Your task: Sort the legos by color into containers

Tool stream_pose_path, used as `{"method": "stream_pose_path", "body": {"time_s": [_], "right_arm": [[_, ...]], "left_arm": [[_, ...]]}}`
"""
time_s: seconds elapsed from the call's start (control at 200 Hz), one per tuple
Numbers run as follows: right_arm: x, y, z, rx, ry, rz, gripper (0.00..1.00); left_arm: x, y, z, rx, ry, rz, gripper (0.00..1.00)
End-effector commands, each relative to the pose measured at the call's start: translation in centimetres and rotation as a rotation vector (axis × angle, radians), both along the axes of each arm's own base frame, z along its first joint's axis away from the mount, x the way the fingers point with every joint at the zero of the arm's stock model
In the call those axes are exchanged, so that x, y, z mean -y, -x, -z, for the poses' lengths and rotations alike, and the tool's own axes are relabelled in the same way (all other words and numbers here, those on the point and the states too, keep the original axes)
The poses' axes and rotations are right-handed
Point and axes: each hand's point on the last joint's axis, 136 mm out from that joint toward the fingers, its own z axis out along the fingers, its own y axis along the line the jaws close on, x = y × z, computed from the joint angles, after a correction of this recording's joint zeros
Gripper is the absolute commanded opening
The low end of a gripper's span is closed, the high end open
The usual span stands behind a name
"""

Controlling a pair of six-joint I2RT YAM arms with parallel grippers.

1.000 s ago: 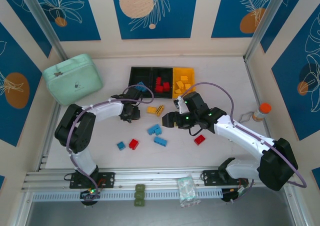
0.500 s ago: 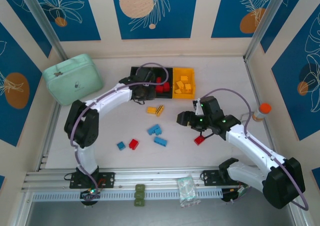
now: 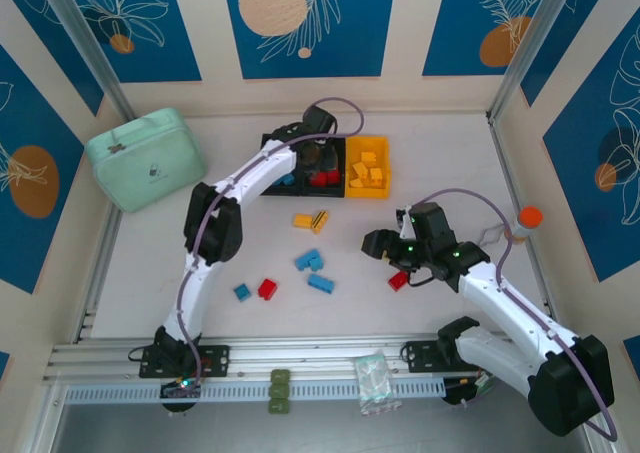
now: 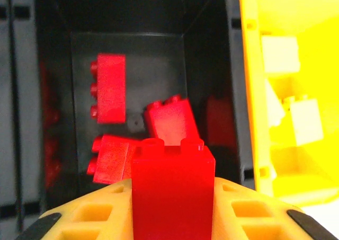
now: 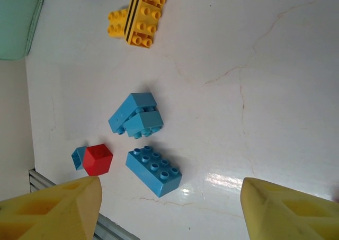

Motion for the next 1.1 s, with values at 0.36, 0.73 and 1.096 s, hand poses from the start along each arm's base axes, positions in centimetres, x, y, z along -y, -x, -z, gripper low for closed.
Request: {"method": "stream_pose_path", "body": {"time_s": [0.36,0.73,1.096], "right_arm": [[1.5,0.9,0.8,-0.042,-0.016,0.039,0.7],[1.4,0.2,0.9,-0.044,-0.027,0.038,0.7],[1.3,-0.6,0.2,-0.034,-0.013,0.035,0.7]], "left_arm": [[0.0,-5.3,1.9,0.035,0.026,-0.052,0.36],[0.4,-5.4,1.5,0.03,0.062,-0.032,0.53],[0.5,-1.9,-7.4,0.126,0.121,0.047,0.55]]}}
